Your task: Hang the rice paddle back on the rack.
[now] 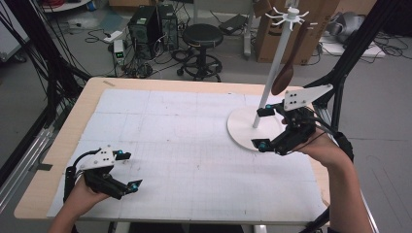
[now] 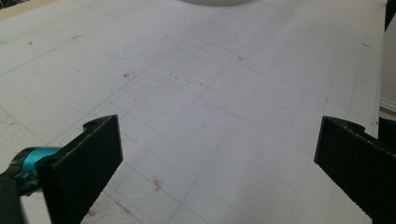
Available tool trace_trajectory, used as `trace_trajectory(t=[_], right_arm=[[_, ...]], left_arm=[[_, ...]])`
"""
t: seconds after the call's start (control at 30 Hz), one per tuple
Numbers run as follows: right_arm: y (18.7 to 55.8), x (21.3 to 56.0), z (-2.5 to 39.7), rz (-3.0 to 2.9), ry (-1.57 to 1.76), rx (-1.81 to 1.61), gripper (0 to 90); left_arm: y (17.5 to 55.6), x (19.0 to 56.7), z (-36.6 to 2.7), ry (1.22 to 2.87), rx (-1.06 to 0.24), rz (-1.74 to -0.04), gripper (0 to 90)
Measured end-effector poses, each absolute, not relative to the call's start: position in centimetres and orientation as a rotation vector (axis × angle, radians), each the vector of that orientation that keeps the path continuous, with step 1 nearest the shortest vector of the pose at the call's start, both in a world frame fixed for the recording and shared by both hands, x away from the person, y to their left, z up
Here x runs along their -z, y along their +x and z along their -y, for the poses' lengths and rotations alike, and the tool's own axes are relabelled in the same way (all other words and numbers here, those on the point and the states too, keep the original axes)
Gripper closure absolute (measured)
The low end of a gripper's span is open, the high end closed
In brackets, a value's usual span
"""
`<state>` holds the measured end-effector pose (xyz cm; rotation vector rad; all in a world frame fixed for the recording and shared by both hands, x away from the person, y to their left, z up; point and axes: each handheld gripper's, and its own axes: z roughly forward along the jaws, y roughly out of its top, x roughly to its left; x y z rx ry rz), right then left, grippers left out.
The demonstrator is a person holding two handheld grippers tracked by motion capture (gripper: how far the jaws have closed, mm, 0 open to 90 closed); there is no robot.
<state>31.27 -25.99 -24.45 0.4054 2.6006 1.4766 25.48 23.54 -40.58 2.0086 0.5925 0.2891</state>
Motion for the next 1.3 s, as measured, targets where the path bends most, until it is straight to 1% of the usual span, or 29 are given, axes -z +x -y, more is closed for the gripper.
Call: trace_trajectory(t=[0.27, 0.83, 1.3], right_arm=[[30.8, 26.3, 25.6, -2.611, 0.417, -1.48, 0.7], [29.7, 31.2, 25.7, -2.591, 0.479, -1.56, 0.8], [29.1, 34.2, 24.8, -2.589, 0.497, -1.543, 0.8]], left_arm=[[25.7, 40.5, -23.5, 1.999, -0.291, -0.595, 1.6], [25.6, 40.3, -23.6, 1.979, -0.302, -0.6, 1.6], [25.3, 40.1, -23.9, 1.966, -0.316, -0.604, 1.6]])
